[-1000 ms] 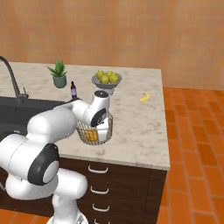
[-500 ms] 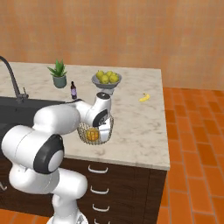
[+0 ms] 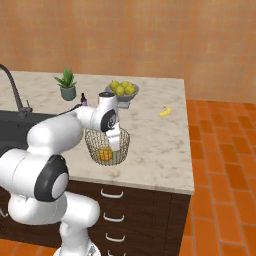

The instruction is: Open the cabinet, pick up the bread from the cabinet and place it in the basket. Then move the basket to the dining counter.

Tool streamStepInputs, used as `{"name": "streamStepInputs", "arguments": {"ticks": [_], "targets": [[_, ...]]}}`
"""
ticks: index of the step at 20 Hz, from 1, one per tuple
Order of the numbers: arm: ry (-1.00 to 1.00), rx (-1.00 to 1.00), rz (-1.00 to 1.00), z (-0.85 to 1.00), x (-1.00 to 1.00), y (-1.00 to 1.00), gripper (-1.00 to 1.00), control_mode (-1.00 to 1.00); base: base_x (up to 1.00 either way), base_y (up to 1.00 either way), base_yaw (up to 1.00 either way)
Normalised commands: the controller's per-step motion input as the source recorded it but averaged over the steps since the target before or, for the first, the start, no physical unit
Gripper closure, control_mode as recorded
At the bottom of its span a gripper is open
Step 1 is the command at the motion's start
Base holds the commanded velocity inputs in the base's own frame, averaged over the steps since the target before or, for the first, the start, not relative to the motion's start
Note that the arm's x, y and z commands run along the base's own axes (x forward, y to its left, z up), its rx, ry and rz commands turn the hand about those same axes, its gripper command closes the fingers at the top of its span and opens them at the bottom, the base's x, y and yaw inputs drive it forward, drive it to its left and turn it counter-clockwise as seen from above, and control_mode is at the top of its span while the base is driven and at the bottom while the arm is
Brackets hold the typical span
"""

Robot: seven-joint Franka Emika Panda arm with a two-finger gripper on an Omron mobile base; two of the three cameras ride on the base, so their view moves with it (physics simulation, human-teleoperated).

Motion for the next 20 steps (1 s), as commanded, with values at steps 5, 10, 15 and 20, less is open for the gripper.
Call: {"name": "streamStepInputs", "arguments": {"ticks": [5,10,15,20], "targets": [[-0.08,-0.23,0.31,0.77,-0.99,0.66,-1.00,-1.00,0.00,0.00,0.00],[-0.02,-0.22,0.43,0.65,-0.98,0.92,-1.00,-1.00,0.00,0.00,0.00],[0.04,-0.13,0.45,0.53,-0.77,0.85,-1.00,-1.00,0.00,0.00,0.00],[0.06,-0.17,0.17,0.02,-0.31,0.68,-1.00,-1.00,0.00,0.00,0.00]]}}
